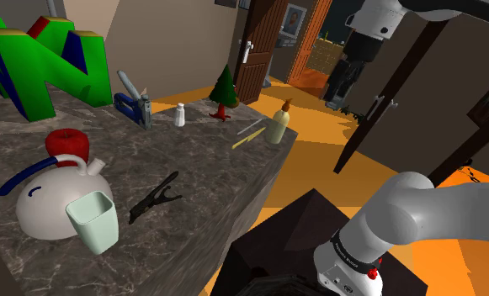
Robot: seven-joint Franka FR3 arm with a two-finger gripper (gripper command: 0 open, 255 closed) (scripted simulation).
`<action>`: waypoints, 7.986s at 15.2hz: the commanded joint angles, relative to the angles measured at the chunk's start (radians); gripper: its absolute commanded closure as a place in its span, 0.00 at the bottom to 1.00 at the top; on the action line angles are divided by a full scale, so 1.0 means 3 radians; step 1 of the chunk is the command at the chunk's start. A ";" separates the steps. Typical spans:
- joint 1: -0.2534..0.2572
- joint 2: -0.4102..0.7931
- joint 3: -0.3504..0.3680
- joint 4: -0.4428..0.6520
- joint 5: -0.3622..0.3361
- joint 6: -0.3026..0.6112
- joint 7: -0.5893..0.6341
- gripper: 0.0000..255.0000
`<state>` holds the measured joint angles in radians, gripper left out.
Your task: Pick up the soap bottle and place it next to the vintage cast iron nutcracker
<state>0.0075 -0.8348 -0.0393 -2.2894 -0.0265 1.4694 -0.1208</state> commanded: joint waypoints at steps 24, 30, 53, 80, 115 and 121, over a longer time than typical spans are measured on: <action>-0.0308 0.2683 -0.0861 0.1323 0.0150 0.1088 -0.0555 0.00; -0.0482 0.3497 -0.0982 0.2031 0.0419 0.1071 -0.0737 0.00; -0.0573 0.3875 -0.0986 0.2078 0.0555 0.1346 -0.0811 1.00; -0.0612 0.3799 -0.1015 0.2963 0.0511 0.0392 -0.0751 1.00; 0.0447 0.2635 -0.0238 0.2638 0.0321 -0.0293 0.1118 1.00; 0.0672 0.2651 0.0010 0.2829 0.0368 -0.0431 0.1610 1.00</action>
<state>0.1975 -0.0361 -0.0488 -1.4471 0.0818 1.3471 0.3357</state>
